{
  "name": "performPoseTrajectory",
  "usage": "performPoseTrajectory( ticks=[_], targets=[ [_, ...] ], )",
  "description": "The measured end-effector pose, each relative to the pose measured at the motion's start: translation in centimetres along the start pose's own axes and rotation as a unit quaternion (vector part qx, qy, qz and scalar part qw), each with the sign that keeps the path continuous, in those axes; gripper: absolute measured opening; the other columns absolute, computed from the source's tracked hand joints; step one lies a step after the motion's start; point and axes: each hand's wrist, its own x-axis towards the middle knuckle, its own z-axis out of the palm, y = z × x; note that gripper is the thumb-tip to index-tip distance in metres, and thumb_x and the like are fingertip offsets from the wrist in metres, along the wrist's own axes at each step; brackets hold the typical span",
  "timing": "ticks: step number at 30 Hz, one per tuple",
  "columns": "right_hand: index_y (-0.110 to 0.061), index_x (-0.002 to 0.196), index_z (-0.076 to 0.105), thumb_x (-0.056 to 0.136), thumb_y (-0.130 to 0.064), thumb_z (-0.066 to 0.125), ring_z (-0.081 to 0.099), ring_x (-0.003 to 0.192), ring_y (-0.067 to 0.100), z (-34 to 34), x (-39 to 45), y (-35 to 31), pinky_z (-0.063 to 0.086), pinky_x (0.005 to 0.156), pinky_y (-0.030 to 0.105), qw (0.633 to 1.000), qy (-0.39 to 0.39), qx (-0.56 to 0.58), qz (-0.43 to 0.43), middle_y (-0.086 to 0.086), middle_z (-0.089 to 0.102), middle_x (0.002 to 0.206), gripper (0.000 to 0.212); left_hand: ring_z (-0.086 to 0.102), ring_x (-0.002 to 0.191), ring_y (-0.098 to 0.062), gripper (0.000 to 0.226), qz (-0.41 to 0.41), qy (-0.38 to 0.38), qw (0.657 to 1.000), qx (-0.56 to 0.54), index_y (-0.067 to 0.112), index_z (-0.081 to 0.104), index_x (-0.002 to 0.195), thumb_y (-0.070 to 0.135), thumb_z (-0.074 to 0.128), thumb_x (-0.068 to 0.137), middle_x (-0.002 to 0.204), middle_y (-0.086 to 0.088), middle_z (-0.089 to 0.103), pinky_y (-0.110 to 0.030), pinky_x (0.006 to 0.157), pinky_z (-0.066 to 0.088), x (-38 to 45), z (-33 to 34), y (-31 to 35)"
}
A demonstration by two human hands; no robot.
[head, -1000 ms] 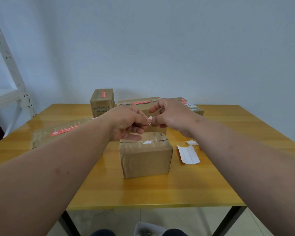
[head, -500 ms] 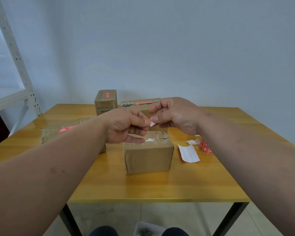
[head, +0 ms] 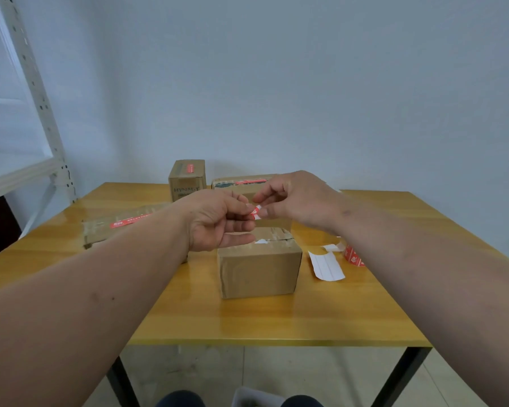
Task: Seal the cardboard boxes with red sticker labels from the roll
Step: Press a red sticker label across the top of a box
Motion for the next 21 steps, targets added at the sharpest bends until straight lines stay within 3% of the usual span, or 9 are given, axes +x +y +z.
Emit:
performPoseTrajectory(
  ticks=[5,7,14,17,19,21],
  targets=[
    [-0.022,0.103,0.074,0.082,-0.025,0.076,0.065,0.091,0.009,-0.1,-0.2,-0.7,0.049,0.078,0.019,0.996,-0.015,-0.083,-0.014,-0.005,0.072,0.095,0.021,0.061,0.056,-0.015,0.012,0.005,-0.009,1.000,-0.010,0.011,0.061,0.083,0.001,0.061,0.090,0.069,-0.006,0.064,-0.040,0.068,0.061,-0.4,-0.2,0.0],
    [-0.021,0.102,0.074,0.082,-0.025,0.076,0.066,0.088,0.010,0.1,-0.3,-0.8,0.046,0.070,0.014,0.995,-0.013,-0.101,-0.014,-0.004,0.073,0.093,0.020,0.061,0.056,-0.015,0.003,-0.001,-0.017,1.000,-0.018,0.007,0.063,0.087,0.005,0.063,0.090,0.073,-0.008,0.065,-0.038,0.065,0.061,-0.5,-0.2,-0.2],
    [-0.013,0.091,0.074,0.089,-0.025,0.068,0.049,0.046,-0.006,0.6,-0.8,-0.4,0.035,0.046,0.006,0.995,-0.011,-0.102,-0.008,0.001,0.073,0.078,0.014,0.058,0.058,-0.013,0.012,0.011,-0.022,0.999,0.046,0.006,0.065,0.089,0.019,0.067,0.089,0.071,-0.006,0.061,-0.038,0.068,0.061,-0.9,-0.4,-0.5],
    [-0.020,0.100,0.076,0.091,-0.029,0.066,0.055,0.059,-0.003,0.5,-0.9,-0.3,0.037,0.050,0.004,0.995,-0.022,-0.100,0.001,-0.002,0.074,0.082,0.016,0.057,0.056,-0.012,0.006,0.012,-0.009,0.998,0.055,0.005,0.068,0.083,0.007,0.066,0.089,0.071,-0.007,0.063,-0.038,0.067,0.061,-1.1,-0.5,-0.6],
    [-0.021,0.111,0.072,0.088,-0.027,0.069,0.064,0.075,0.002,0.5,-1.0,-0.4,0.045,0.064,0.005,0.997,-0.017,-0.074,0.002,-0.002,0.074,0.091,0.024,0.056,0.056,-0.012,0.009,0.011,0.004,0.998,0.055,0.005,0.069,0.082,0.007,0.065,0.090,0.070,-0.007,0.063,-0.038,0.066,0.061,-1.2,-0.5,-0.7],
    [-0.020,0.117,0.067,0.082,-0.025,0.076,0.067,0.086,0.008,0.5,-1.1,-0.5,0.051,0.076,0.017,1.000,-0.004,-0.029,0.011,-0.001,0.073,0.096,0.037,0.055,0.057,-0.013,0.012,0.007,0.011,0.998,0.056,0.005,0.068,0.080,0.009,0.065,0.090,0.069,-0.007,0.062,-0.039,0.067,0.061,-1.2,-0.4,-0.8]
  ],
)
